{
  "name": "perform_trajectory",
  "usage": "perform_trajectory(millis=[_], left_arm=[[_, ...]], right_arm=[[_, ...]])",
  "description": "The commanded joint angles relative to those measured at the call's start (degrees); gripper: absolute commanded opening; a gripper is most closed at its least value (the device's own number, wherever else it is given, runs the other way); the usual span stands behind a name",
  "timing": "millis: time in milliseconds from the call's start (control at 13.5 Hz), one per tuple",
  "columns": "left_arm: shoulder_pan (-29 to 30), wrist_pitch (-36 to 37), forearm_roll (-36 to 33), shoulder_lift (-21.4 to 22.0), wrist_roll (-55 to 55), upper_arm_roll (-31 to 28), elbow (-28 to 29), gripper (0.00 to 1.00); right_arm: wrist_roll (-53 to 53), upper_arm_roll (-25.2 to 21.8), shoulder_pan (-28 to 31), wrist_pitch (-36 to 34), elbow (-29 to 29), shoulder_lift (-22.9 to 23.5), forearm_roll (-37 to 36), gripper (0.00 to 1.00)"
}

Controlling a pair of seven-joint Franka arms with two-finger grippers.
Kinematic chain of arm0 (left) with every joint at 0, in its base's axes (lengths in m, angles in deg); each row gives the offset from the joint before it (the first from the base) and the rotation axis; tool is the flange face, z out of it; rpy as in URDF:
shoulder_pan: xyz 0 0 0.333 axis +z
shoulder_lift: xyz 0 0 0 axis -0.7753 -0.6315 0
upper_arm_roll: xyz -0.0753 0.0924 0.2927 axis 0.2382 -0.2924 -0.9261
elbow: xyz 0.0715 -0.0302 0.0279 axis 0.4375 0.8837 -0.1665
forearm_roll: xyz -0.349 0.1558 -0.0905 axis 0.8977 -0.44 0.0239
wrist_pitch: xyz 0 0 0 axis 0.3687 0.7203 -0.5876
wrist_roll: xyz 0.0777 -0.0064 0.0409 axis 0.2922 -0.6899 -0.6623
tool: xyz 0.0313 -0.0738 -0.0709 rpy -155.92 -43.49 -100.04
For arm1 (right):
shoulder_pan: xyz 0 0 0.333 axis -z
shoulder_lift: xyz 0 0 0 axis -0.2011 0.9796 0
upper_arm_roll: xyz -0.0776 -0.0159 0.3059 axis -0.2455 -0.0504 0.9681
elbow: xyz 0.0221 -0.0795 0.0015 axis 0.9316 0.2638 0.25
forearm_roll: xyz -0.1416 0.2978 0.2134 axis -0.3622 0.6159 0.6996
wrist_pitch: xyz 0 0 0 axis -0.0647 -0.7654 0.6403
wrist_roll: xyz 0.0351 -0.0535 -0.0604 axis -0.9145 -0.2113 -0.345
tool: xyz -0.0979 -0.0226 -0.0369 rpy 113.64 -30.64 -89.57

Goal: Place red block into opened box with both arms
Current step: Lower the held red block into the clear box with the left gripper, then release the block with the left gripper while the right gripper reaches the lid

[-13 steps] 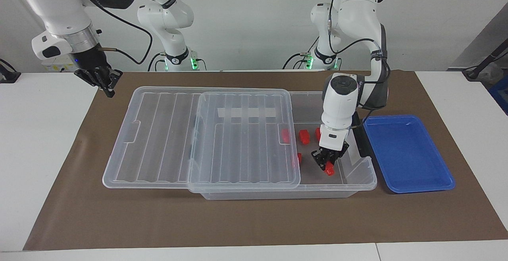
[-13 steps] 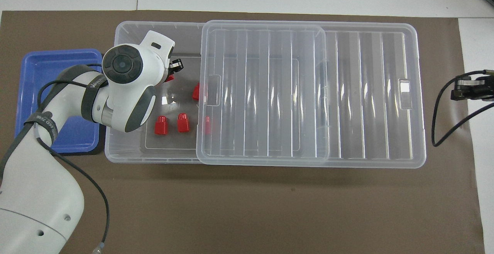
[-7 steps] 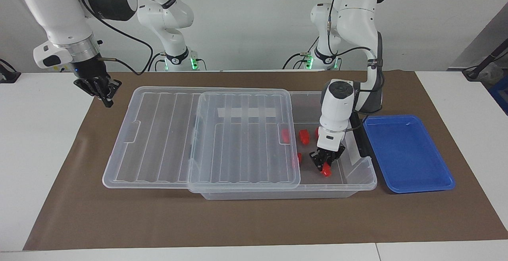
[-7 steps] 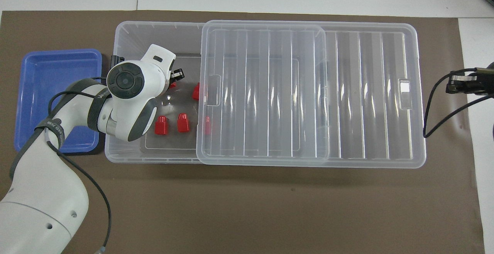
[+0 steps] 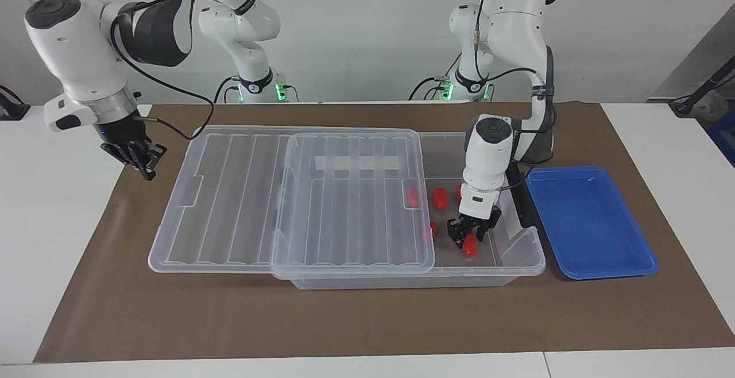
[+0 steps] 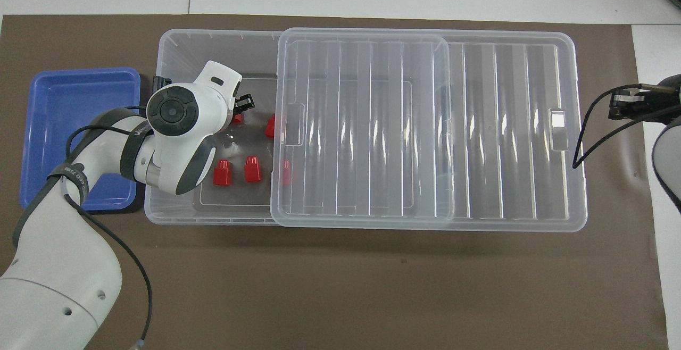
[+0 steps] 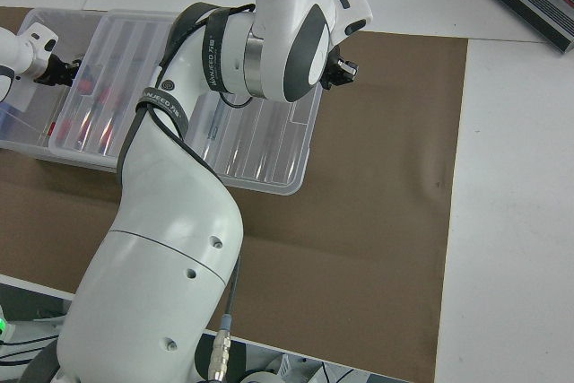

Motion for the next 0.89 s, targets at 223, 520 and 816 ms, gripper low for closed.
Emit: perform_trajectory(millis=[223, 520, 816], left_arm=[[-0.1, 0.2, -1.4, 0.4, 0.1, -0.3, 0.1, 1.00], [-0.9, 5.4, -1.4, 1.3, -1.1, -0.1, -2.1, 1.00], [-1.0, 12.2, -1.3, 5.6, -2.3, 0.1, -2.0, 1.00]], right_arm=[[-4.1, -0.8, 0.4, 3.5, -0.2, 4.0, -0.1, 0.00], [-5.4, -0.8, 0.5, 3.8, 0.2, 4.6, 0.5, 0.00], [-8.2, -0.8, 0.4, 3.1, 0.5, 5.1, 0.5, 0.00]])
